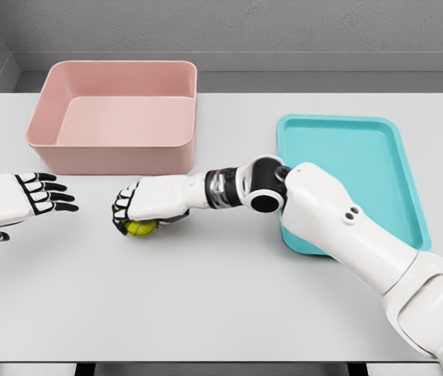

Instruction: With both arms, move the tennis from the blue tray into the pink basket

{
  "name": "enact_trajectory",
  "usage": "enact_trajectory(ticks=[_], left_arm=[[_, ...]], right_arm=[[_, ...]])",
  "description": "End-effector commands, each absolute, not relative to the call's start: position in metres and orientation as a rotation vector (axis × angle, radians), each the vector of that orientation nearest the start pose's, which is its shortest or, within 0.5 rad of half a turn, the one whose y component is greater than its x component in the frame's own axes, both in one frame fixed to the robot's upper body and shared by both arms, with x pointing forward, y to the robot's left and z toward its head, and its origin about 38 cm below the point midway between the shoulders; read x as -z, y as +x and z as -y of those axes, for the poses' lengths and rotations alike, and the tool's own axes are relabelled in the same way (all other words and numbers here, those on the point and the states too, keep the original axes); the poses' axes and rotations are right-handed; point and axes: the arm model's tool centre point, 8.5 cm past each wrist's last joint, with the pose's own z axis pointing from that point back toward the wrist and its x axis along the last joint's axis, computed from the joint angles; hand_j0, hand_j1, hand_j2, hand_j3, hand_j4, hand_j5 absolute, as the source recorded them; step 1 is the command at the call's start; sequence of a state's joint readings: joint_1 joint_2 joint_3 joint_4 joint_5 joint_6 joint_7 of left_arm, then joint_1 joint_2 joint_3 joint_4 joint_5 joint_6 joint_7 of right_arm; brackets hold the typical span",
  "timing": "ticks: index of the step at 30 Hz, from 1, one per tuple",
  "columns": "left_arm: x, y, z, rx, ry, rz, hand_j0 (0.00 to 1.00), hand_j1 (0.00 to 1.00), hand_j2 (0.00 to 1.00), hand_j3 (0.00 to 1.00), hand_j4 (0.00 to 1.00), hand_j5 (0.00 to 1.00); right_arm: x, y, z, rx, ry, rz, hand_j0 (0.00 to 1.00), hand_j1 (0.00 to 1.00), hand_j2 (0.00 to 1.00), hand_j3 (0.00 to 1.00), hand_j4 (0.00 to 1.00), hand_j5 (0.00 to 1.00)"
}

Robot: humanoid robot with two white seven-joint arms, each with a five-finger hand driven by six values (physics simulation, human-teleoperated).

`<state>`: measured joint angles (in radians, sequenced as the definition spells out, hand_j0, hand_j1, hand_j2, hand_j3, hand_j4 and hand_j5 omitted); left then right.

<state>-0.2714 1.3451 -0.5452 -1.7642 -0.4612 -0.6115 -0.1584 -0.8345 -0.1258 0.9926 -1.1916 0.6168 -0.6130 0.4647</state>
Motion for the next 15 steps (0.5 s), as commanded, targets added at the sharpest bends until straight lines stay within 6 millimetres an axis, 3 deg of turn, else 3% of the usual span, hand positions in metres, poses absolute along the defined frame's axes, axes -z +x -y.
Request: enact_trajectory(ticks=[1, 3, 5, 8, 15], left_arm=[[-0.2321, 0.3252, -0.3852, -3.099, -0.699, -1.765, 1.0, 1.0, 1.0, 1.0, 1.0, 1.0], [-0.2323, 0.3251, -0.3855, -3.101, -0.7, -1.763, 1.0, 1.0, 1.0, 1.0, 1.0, 1.0], [-0.2323, 0.3251, -0.3855, -3.101, -0.7, -1.763, 1.0, 1.0, 1.0, 1.0, 1.0, 1.0], [-0.2318, 0.3249, -0.3856, -3.102, -0.698, -1.763, 1.0, 1.0, 1.0, 1.0, 1.0, 1.0], [-0.2324, 0.3251, -0.3855, -3.1, -0.699, -1.765, 1.0, 1.0, 1.0, 1.0, 1.0, 1.0]], right_arm=[[-0.1515, 0.4156, -0.016, 2.739, -0.064, -1.897, 0.52, 0.52, 0.52, 0.52, 0.52, 0.52], [-0.1506, 0.415, -0.0162, 2.739, -0.067, -1.898, 0.81, 0.81, 0.81, 0.81, 0.81, 0.81], [-0.1505, 0.415, -0.0162, 2.739, -0.066, -1.896, 0.93, 0.93, 0.93, 0.93, 0.93, 0.93], [-0.1505, 0.415, -0.0162, 2.739, -0.066, -1.896, 0.99, 0.99, 0.99, 0.99, 0.99, 0.99], [-0.1507, 0.4181, -0.012, 2.748, -0.053, -1.899, 0.99, 0.99, 0.99, 0.99, 0.99, 0.99]])
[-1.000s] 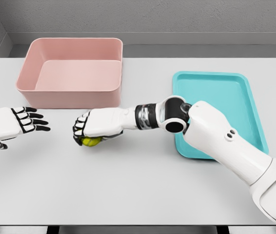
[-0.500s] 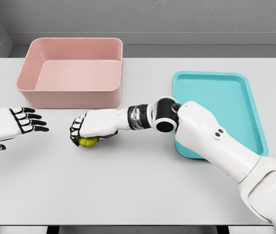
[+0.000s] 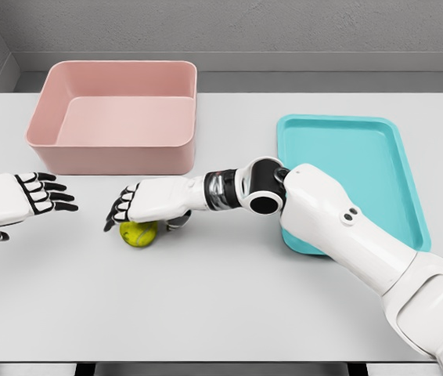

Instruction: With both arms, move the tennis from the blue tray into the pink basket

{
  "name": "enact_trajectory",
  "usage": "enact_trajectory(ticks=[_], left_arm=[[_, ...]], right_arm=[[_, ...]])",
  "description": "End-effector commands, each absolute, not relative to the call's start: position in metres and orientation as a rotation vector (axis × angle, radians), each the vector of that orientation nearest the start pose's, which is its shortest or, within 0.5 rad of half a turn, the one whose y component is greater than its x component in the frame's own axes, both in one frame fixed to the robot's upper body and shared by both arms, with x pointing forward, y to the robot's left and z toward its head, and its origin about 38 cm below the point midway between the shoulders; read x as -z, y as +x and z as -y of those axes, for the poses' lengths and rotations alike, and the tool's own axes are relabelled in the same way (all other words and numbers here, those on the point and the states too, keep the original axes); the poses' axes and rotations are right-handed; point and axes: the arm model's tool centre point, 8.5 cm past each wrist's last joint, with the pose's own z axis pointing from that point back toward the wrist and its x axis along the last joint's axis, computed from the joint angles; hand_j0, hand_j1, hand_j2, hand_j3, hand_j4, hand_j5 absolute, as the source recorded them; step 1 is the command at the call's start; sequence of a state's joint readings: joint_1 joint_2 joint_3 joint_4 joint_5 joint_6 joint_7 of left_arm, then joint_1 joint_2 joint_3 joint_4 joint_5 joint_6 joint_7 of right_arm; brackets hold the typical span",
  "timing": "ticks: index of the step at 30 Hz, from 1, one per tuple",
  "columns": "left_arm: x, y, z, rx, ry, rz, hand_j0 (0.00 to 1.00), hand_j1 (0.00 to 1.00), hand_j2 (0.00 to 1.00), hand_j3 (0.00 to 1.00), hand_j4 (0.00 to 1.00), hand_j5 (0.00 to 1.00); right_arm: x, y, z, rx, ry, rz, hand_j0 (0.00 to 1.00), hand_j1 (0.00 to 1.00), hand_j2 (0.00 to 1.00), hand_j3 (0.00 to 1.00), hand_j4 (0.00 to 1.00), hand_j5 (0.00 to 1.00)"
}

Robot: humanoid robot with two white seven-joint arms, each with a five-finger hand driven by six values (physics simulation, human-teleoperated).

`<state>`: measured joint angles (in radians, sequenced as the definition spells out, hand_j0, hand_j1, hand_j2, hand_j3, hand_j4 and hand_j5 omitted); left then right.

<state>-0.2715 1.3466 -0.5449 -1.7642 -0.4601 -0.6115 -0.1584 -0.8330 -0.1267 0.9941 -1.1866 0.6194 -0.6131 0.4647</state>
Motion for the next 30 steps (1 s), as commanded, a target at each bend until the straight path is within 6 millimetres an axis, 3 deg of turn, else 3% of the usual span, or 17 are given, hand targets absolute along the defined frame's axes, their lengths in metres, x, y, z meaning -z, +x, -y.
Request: enact_trajectory(ticks=[1, 3, 9, 13, 16, 18, 20, 22, 26, 27, 30], left_arm=[[-0.232, 0.325, -0.386, -3.101, -0.7, -1.763, 1.0, 1.0, 1.0, 1.0, 1.0, 1.0], [-0.232, 0.325, -0.385, -3.1, -0.699, -1.765, 1.0, 1.0, 1.0, 1.0, 1.0, 1.0], [-0.231, 0.325, -0.385, -3.099, -0.695, -1.77, 1.0, 1.0, 1.0, 1.0, 1.0, 1.0], [-0.226, 0.326, -0.377, -3.073, -0.677, -1.805, 1.0, 1.0, 1.0, 1.0, 1.0, 1.0], [-0.216, 0.329, -0.366, -3.07, -0.634, -1.826, 1.0, 1.0, 1.0, 1.0, 1.0, 1.0], [-0.211, 0.33, -0.359, -3.062, -0.612, -1.839, 1.0, 1.0, 1.0, 1.0, 1.0, 1.0], [-0.209, 0.331, -0.354, -3.048, -0.607, -1.852, 1.0, 1.0, 1.0, 1.0, 1.0, 1.0], [-0.211, 0.333, -0.352, -3.031, -0.615, -1.864, 1.0, 1.0, 1.0, 1.0, 1.0, 1.0], [-0.213, 0.339, -0.339, -2.969, -0.614, -1.926, 1.0, 1.0, 1.0, 1.0, 1.0, 1.0], [-0.213, 0.34, -0.337, -2.959, -0.62, -1.923, 1.0, 1.0, 1.0, 1.0, 1.0, 1.0], [-0.21, 0.342, -0.328, -2.929, -0.619, -1.929, 1.0, 1.0, 1.0, 1.0, 1.0, 1.0]], right_arm=[[-0.151, 0.419, -0.01, 2.749, -0.048, -1.899, 0.99, 0.99, 0.99, 0.99, 0.99, 0.99], [-0.159, 0.423, 0.01, 2.746, -0.001, -1.901, 0.99, 0.99, 0.99, 0.99, 0.99, 0.99], [-0.209, 0.42, 0.062, 2.633, 0.188, -1.939, 1.0, 1.0, 1.0, 1.0, 1.0, 1.0], [-0.271, 0.413, 0.158, 2.539, 0.432, -2.082, 1.0, 1.0, 1.0, 1.0, 1.0, 1.0], [-0.331, 0.413, 0.268, 2.502, 0.699, -2.282, 1.0, 1.0, 1.0, 1.0, 1.0, 1.0], [-0.353, 0.399, 0.329, 2.423, 0.848, -2.459, 1.0, 1.0, 1.0, 1.0, 1.0, 1.0], [-0.347, 0.38, 0.376, 2.343, 0.999, -2.622, 1.0, 1.0, 1.0, 1.0, 1.0, 1.0], [-0.332, 0.367, 0.399, 2.321, 1.024, -2.734, 1.0, 1.0, 1.0, 1.0, 1.0, 1.0], [-0.292, 0.346, 0.414, 2.179, 1.052, -2.973, 1.0, 1.0, 1.0, 1.0, 1.0, 1.0], [-0.277, 0.344, 0.41, 2.152, 1.014, -3.041, 1.0, 1.0, 1.0, 1.0, 1.0, 1.0], [-0.259, 0.335, 0.4, 2.164, 0.945, -3.081, 1.0, 1.0, 1.0, 1.0, 1.0, 1.0]])
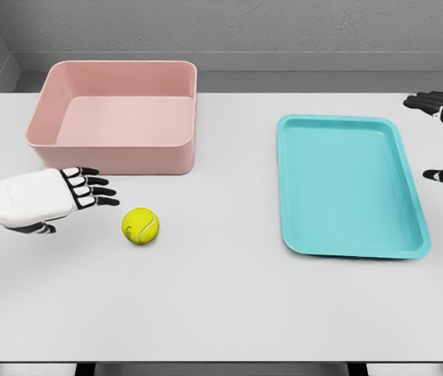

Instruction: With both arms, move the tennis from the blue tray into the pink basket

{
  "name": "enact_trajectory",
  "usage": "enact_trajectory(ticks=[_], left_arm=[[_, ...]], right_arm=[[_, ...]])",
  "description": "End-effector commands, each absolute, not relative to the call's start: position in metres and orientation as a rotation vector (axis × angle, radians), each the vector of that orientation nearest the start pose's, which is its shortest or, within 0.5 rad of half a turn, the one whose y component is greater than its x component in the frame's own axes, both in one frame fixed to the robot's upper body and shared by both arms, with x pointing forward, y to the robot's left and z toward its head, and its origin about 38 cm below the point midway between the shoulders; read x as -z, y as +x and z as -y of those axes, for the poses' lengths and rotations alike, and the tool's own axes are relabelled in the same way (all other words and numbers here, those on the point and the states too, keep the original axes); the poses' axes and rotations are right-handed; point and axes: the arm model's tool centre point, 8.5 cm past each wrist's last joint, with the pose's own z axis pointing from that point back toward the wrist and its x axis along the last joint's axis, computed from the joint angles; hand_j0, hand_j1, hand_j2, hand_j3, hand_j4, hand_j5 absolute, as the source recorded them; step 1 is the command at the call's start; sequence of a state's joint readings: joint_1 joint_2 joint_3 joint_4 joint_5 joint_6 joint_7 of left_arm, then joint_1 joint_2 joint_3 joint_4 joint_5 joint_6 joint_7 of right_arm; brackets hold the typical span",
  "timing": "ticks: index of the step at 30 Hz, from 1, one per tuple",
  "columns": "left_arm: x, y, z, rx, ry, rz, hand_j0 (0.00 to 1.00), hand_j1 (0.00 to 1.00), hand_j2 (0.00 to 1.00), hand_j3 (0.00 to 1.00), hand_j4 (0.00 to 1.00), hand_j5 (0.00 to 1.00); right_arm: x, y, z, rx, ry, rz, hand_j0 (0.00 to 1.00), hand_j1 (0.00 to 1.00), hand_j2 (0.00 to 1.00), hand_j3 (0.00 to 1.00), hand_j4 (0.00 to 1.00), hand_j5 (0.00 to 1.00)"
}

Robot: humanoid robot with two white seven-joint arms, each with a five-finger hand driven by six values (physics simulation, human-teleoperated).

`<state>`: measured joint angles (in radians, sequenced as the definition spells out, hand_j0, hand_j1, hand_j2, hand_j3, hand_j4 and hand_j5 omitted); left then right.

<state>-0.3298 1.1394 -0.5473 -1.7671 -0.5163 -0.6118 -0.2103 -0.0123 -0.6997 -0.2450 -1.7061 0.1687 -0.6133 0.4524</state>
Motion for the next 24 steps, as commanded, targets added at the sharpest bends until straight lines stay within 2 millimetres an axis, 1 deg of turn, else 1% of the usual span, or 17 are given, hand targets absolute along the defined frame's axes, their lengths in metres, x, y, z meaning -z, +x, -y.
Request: enact_trajectory(ticks=[1, 4, 7, 9, 10, 12, 16, 18, 24], left_arm=[[-0.209, 0.342, -0.325, -2.923, -0.62, -1.922, 1.0, 1.0, 1.0, 1.0, 1.0, 1.0], [-0.208, 0.343, -0.32, -2.906, -0.622, -1.922, 1.0, 1.0, 1.0, 1.0, 1.0, 1.0], [-0.206, 0.347, -0.314, -2.883, -0.626, -1.93, 1.0, 1.0, 1.0, 1.0, 1.0, 1.0], [-0.201, 0.349, -0.304, -2.858, -0.629, -1.933, 1.0, 1.0, 1.0, 1.0, 1.0, 1.0], [-0.201, 0.349, -0.303, -2.856, -0.628, -1.935, 1.0, 1.0, 1.0, 1.0, 1.0, 1.0], [-0.199, 0.351, -0.297, -2.86, -0.616, -1.929, 1.0, 1.0, 1.0, 1.0, 1.0, 1.0], [-0.198, 0.353, -0.286, -2.828, -0.599, -1.959, 1.0, 1.0, 1.0, 1.0, 1.0, 1.0], [-0.19, 0.355, -0.272, -2.831, -0.551, -1.939, 1.0, 1.0, 1.0, 1.0, 1.0, 1.0], [-0.182, 0.354, -0.263, -2.828, -0.508, -1.938, 1.0, 1.0, 1.0, 1.0, 1.0, 1.0]], right_arm=[[-0.253, 0.334, 0.398, -1.331, -0.569, 1.899, 1.0, 1.0, 1.0, 1.0, 1.0, 1.0], [-0.24, 0.328, 0.393, -1.342, -0.533, 1.876, 1.0, 1.0, 1.0, 1.0, 1.0, 1.0], [-0.236, 0.326, 0.391, -1.351, -0.524, 1.867, 1.0, 1.0, 1.0, 1.0, 1.0, 1.0], [-0.235, 0.326, 0.392, -1.352, -0.527, 1.861, 1.0, 1.0, 1.0, 1.0, 1.0, 1.0], [-0.235, 0.326, 0.391, -1.35, -0.521, 1.865, 1.0, 1.0, 1.0, 1.0, 1.0, 1.0], [-0.23, 0.326, 0.387, -1.32, -0.503, 1.882, 1.0, 1.0, 1.0, 1.0, 1.0, 1.0], [-0.225, 0.323, 0.387, -1.319, -0.493, 1.868, 1.0, 1.0, 1.0, 1.0, 1.0, 1.0], [-0.218, 0.321, 0.385, -1.304, -0.479, 1.865, 1.0, 1.0, 1.0, 1.0, 1.0, 1.0], [-0.216, 0.321, 0.384, -1.298, -0.475, 1.866, 1.0, 1.0, 1.0, 1.0, 1.0, 1.0]])
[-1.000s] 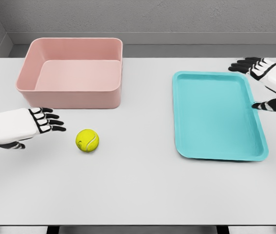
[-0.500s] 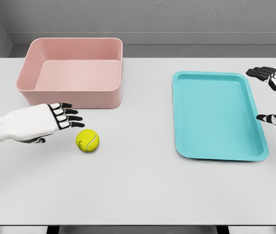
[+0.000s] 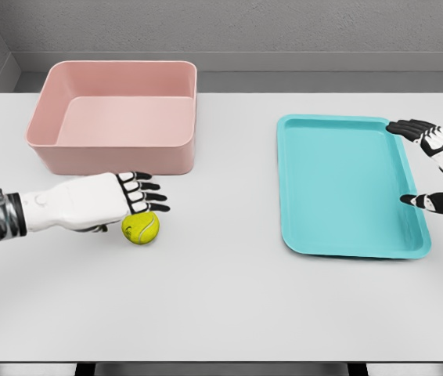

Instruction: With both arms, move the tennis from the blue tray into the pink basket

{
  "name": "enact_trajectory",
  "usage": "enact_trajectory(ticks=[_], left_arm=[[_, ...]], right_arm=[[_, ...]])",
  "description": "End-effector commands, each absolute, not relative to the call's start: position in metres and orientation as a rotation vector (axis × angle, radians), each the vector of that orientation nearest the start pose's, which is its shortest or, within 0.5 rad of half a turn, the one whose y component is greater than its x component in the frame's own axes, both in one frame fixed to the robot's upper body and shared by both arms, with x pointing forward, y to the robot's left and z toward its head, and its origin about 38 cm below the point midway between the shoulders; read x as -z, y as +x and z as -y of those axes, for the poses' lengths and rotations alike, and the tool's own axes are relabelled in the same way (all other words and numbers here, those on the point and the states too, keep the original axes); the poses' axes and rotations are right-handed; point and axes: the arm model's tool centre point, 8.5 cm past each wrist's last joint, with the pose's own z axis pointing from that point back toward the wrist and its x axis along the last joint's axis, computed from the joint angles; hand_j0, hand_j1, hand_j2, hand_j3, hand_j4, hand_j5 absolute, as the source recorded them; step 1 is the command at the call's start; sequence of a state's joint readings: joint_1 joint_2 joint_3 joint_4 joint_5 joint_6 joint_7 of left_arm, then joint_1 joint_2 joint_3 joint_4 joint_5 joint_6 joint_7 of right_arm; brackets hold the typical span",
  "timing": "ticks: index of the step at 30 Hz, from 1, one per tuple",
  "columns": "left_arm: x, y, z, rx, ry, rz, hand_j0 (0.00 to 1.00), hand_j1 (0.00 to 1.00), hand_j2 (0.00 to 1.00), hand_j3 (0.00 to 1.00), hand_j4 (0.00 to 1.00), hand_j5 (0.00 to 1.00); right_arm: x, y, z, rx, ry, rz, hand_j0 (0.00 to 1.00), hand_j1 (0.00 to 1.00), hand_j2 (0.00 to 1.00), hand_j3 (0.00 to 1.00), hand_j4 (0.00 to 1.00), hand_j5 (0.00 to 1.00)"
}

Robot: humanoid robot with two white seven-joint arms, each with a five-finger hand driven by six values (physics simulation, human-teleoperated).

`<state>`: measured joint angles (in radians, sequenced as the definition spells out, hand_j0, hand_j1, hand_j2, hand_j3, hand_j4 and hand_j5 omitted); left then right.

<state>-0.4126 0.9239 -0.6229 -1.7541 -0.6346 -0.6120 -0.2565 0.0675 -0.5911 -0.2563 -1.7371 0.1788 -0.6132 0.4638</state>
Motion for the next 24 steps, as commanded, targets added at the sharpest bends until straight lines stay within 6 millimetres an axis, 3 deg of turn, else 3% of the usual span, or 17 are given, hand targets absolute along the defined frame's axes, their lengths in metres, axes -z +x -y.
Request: enact_trajectory(ticks=[1, 24], left_arm=[[-0.183, 0.354, -0.263, -2.827, -0.51, -1.937, 1.0, 1.0, 1.0, 1.0, 1.0, 1.0], [-0.165, 0.36, -0.257, -2.874, -0.451, -1.923, 1.0, 1.0, 1.0, 1.0, 1.0, 1.0]], right_arm=[[-0.215, 0.322, 0.382, -1.302, -0.467, 1.866, 1.0, 1.0, 1.0, 1.0, 1.0, 1.0], [-0.214, 0.322, 0.382, -1.298, -0.465, 1.866, 1.0, 1.0, 1.0, 1.0, 1.0, 1.0]])
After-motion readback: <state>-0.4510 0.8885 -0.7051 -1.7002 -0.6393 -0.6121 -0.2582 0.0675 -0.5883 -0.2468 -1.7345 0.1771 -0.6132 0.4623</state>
